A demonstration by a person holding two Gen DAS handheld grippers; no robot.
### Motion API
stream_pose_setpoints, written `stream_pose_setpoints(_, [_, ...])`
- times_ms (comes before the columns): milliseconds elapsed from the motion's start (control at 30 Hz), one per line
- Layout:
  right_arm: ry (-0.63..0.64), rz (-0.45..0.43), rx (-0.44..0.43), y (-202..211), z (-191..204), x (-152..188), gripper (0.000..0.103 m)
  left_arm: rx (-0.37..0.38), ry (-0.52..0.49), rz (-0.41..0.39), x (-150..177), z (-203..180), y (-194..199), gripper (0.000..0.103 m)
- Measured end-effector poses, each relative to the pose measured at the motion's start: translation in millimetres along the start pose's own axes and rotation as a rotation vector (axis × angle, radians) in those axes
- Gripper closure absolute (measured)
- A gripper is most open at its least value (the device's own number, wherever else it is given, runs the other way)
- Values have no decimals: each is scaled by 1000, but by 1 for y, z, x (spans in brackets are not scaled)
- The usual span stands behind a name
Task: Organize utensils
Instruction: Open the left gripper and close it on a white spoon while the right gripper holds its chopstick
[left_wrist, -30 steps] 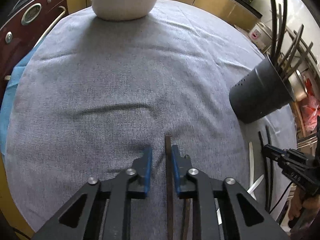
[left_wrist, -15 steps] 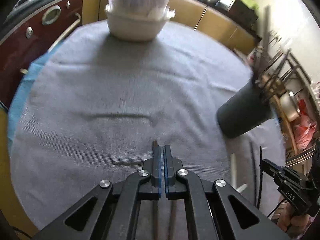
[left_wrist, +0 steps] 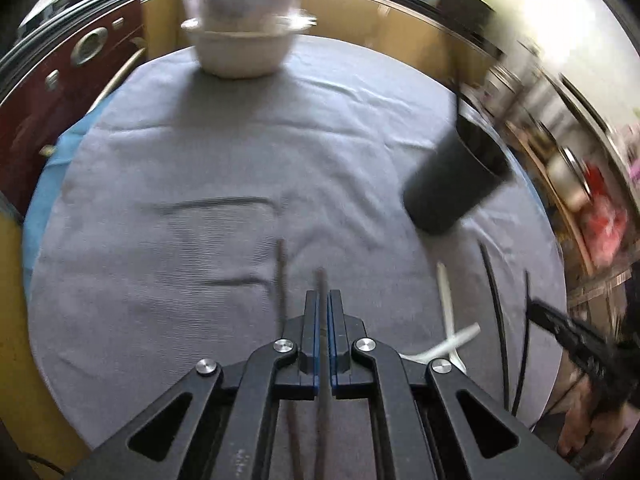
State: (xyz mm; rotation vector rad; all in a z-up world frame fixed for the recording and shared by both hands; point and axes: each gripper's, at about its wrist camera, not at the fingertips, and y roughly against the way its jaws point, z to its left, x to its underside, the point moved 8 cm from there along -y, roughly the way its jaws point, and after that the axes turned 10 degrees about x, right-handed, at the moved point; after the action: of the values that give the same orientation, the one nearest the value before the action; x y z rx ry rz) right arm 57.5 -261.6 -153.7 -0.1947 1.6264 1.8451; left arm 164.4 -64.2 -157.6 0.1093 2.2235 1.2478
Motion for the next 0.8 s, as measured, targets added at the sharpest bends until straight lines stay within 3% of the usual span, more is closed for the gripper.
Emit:
stream_pose_setpoints(33, [-10,9,0,-3,-2,2,97,13,-44,17,5,-11,-4,94])
stream_pose_setpoints(100, [-22,18,3,-5,-6,5,97,18,-116,46,12,-28,-12,70])
stream_pose_setpoints(133, [-27,21,2,-6,-8,6,97,13,-154,55,17,-36,-15,51])
stream_pose_setpoints(167, [-32,24,0,-7,-9,7,97,9,-207,63,23,-45,-17,44])
stream_pose_setpoints(233, [-45,30,-3,-8,-14,8,97,1,-314,96,36,-63,-25,44])
stream_pose_setpoints(367, [-70,42,-12,-11,-22,13,97,-55,-436,137,48,-74,-40,44])
stream_pose_setpoints(600, [-94,52,-26,-11,-28,18,97,-66,-518,241,59,-76,-63,44])
stream_pose_setpoints(800, [-104,57,-48,-11,-28,20,97,-63,-534,261,53,-81,-76,48])
